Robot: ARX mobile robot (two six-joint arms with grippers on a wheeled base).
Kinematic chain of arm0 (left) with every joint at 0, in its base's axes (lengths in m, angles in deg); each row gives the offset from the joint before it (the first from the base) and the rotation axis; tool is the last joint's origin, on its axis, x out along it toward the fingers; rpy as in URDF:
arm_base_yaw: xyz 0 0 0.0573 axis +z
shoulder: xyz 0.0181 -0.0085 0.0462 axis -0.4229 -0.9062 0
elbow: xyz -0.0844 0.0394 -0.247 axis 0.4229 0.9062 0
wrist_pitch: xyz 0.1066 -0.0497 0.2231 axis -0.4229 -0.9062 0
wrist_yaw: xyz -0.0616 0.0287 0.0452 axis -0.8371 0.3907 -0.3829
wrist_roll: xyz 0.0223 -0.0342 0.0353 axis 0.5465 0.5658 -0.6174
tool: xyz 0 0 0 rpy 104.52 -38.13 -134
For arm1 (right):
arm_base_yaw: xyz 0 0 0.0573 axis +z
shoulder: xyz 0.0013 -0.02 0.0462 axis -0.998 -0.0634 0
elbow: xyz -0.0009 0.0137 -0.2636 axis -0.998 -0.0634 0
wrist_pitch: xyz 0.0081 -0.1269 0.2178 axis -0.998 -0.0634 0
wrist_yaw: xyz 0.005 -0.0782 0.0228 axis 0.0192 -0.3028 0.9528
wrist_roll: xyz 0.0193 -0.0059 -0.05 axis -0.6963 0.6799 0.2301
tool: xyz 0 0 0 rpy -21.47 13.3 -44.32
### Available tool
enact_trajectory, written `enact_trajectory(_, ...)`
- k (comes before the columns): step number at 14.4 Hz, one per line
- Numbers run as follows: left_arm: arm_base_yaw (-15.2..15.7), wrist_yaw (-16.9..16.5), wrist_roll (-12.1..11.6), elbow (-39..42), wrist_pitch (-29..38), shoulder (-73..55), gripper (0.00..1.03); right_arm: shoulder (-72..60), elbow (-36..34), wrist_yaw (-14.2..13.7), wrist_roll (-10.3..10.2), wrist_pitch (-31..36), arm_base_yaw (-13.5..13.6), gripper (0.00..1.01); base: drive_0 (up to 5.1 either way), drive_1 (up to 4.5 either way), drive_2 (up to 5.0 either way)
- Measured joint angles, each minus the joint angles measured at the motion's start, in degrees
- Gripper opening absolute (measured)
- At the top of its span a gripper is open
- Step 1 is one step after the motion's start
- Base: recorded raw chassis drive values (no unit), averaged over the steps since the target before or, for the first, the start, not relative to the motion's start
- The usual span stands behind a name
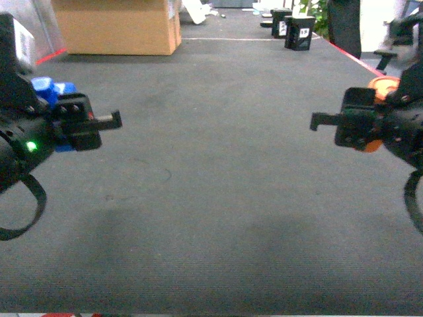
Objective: Sort blue parts and orange caps into right shelf containers
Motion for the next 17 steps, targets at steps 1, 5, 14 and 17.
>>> enact_trajectory(1, -0.02, 3.74, -1.99, 9.22, 1.20, 13.18, 0.44, 13.11, -9.84, -4.39, 2.32, 1.31, 0.79, 0.46, 0.0, 0.00, 0.0)
enact_trajectory(5, -2.80, 9.97, -3.21, 20.17, -4.63, 36.44, 0.44, 37.62, -20.79, -11.39, 4.24, -4.85, 2.58, 0.46, 0.0, 0.00, 0.0)
enact_trajectory(14, -1.95, -1.38, -4.98, 24.30, -25.05, 58.58, 0.43, 54.90, -26.95, -1.64, 8.17, -16.13, 2.27, 0.46, 0.0, 0.00, 0.0)
enact_trajectory(17, 3.72, -11.17, -6.01, 29.42, -29.44, 66.60, 0.43, 63.39, -32.94, 9.97, 8.17, -18.86, -4.57, 0.46, 0.0, 0.00, 0.0)
